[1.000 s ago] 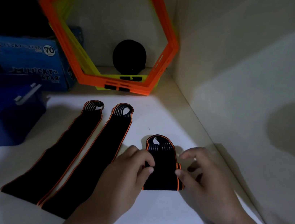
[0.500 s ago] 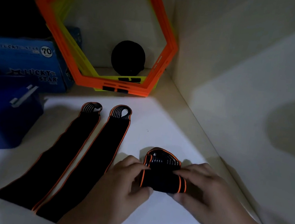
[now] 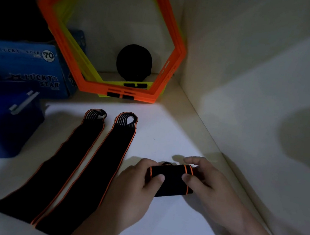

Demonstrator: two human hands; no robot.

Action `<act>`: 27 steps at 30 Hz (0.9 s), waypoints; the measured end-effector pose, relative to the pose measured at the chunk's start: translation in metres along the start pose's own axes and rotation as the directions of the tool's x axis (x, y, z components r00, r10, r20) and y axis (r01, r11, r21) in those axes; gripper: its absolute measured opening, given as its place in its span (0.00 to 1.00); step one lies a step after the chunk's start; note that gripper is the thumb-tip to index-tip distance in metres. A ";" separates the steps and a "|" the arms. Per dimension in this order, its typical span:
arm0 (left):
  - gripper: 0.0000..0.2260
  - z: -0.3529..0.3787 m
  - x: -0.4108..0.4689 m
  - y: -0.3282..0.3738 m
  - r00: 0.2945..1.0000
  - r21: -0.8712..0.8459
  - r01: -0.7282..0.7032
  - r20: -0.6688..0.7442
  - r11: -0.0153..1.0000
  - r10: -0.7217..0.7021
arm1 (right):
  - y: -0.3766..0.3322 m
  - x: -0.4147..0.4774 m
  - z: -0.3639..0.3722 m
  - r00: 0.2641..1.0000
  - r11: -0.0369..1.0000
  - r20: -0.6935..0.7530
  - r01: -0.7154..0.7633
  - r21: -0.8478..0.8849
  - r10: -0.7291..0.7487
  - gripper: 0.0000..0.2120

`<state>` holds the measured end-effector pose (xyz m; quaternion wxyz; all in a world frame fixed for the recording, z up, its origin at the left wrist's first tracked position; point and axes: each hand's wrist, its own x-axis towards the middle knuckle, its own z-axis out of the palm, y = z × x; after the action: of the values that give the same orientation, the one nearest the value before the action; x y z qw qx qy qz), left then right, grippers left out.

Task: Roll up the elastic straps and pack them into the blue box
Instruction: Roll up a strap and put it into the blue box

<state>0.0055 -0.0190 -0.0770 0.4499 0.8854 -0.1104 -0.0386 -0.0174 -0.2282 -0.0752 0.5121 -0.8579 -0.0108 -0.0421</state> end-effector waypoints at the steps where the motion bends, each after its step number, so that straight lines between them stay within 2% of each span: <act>1: 0.17 0.001 0.001 0.002 0.999 -0.132 0.046 -0.003 0.990 -0.047 | -0.002 0.000 0.002 1.000 0.999 -0.012 -0.013 0.037 0.014 0.09; 3: 0.07 0.003 0.001 0.012 0.989 -0.379 0.133 -0.010 0.916 -0.148 | -0.007 -0.002 0.010 0.998 0.986 -0.060 -0.006 0.164 0.016 0.11; 5: 0.08 0.007 0.000 0.027 0.973 -0.614 0.205 0.043 0.763 -0.227 | -0.016 -0.006 0.023 0.994 0.901 -0.099 -0.004 0.433 0.052 0.13; 7: 0.10 0.013 -0.002 0.040 0.969 -0.760 0.194 0.051 0.621 -0.240 | -0.028 -0.011 0.037 0.993 0.811 -0.089 -0.011 0.584 0.077 0.16; 10: 0.13 0.019 -0.006 0.050 0.975 -0.833 0.120 -0.004 0.540 -0.222 | -0.035 -0.013 0.049 0.987 0.874 -0.158 0.095 0.477 -0.021 0.21; 13: 0.19 0.015 -0.008 0.051 0.990 -0.808 0.107 0.032 0.580 -0.138 | -0.033 -0.016 0.045 0.990 0.888 -0.134 0.101 0.449 -0.045 0.24; 15: 0.20 0.002 -0.003 0.046 0.996 -0.674 0.084 0.030 0.734 -0.087 | -0.030 -0.020 0.035 0.995 0.934 -0.056 0.097 0.344 -0.082 0.22; 17: 0.21 -0.015 0.011 0.037 0.999 -0.385 -0.036 -0.030 0.922 0.026 | -0.025 -0.026 0.023 0.996 0.984 -0.020 0.089 0.155 -0.087 0.18; 19: 0.22 -0.031 0.025 0.032 0.983 -0.045 -0.183 -0.008 0.982 0.183 | -0.014 -0.030 0.013 0.995 0.990 -0.093 0.056 0.126 -0.045 0.15; 21: 0.24 -0.034 0.034 0.033 0.937 0.193 -0.347 0.107 0.918 0.332 | -0.006 -0.033 0.005 0.990 0.978 -0.135 0.001 0.211 0.028 0.19; 23: 0.25 -0.027 0.036 0.035 0.872 0.343 -0.489 0.198 0.802 0.447 | -0.004 -0.034 -0.001 0.989 0.988 -0.150 0.009 0.154 0.014 0.23; 25: 0.26 -0.018 0.036 0.034 0.839 0.441 -0.541 0.233 0.716 0.491 | -0.004 -0.036 -0.005 0.992 0.995 -0.129 0.012 0.104 0.001 0.24; 27: 0.26 -0.012 0.036 0.031 0.828 0.481 -0.554 0.232 0.680 0.510 | -0.003 -0.037 -0.005 0.991 0.996 -0.135 0.020 0.083 -0.008 0.23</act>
<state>0.0379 -0.0361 -0.0436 0.1753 0.9008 -0.3867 0.0908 -0.0547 -0.2306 -0.0730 0.5469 -0.8307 0.0159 -0.1028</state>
